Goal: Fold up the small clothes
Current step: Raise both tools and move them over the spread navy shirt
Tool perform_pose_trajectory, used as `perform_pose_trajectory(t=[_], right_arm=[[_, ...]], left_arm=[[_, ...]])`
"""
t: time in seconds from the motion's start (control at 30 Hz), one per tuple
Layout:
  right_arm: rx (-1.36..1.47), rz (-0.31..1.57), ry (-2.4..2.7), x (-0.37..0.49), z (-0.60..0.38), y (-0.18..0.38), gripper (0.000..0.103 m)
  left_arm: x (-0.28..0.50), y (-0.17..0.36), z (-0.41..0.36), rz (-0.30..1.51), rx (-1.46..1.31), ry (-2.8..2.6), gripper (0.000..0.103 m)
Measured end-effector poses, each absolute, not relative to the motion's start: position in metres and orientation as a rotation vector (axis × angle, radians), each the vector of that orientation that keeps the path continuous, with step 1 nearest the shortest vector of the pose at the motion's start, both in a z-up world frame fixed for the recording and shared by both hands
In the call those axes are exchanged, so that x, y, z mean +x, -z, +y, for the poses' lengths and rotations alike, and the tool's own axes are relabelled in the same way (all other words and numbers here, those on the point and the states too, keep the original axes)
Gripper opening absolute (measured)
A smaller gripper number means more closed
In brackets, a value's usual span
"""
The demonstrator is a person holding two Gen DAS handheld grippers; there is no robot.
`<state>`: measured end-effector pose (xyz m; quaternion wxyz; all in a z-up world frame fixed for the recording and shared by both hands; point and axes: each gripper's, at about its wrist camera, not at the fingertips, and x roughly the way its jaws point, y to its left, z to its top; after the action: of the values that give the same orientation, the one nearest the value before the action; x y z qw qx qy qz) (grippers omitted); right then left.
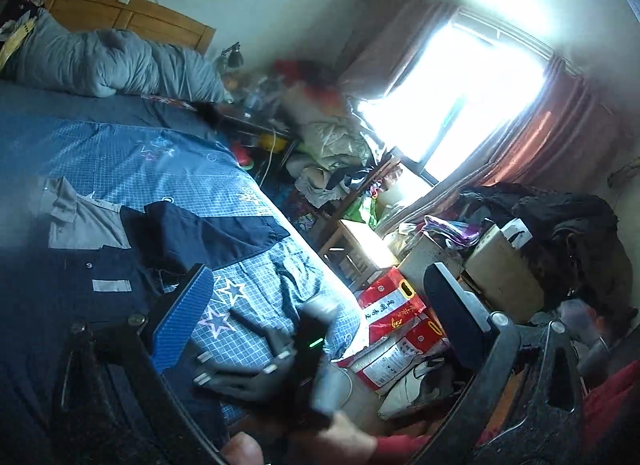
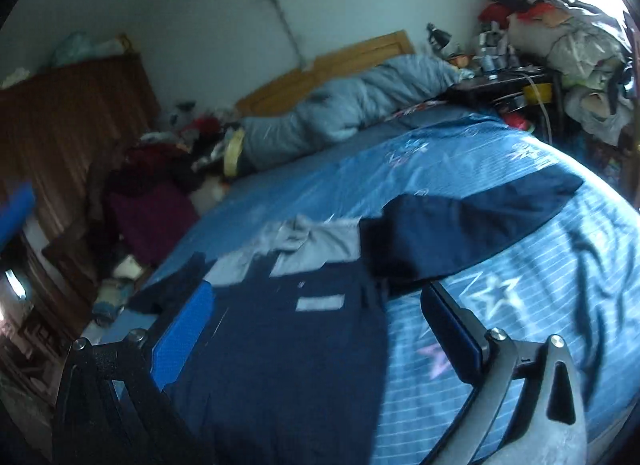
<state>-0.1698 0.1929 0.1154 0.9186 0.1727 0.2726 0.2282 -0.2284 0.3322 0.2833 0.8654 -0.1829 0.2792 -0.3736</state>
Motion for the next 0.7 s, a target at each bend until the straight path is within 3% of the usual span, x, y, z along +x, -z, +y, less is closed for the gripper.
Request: perform_pose_trajectory(t=[0.13,0.23,0.3,0.57,0.7], right_arm=[[0.39,0.835,-0.624,-0.204,0.271,-0.058,0.103],[0.255,0.902,-0.72,-0.249,0.292,-0.044,0.103],[0.212,0.887,-0.687,-0.238,0.275,-0.037,0.103],[0.068,0.851,-0.172,-0.058,0.065,-0.052,0.103],[0.376,0.936,-0.014,0.03,-0.081,-0.029,0.1]], left_arm=[[-0.232,-0.291,0.371,0.508,-0.378,0.693,0.103],[-0.226,-0.282,0.406,0.409,-0.32,0.517,0.103],[-0.207,-0.264,0.425,0.438,-0.287,0.425,0.103],[-0.142,-0.197,0.475,0.549,-0.203,0.114,0.103],[-0.124,-0.181,0.489,0.572,-0.22,0.053,0.103]])
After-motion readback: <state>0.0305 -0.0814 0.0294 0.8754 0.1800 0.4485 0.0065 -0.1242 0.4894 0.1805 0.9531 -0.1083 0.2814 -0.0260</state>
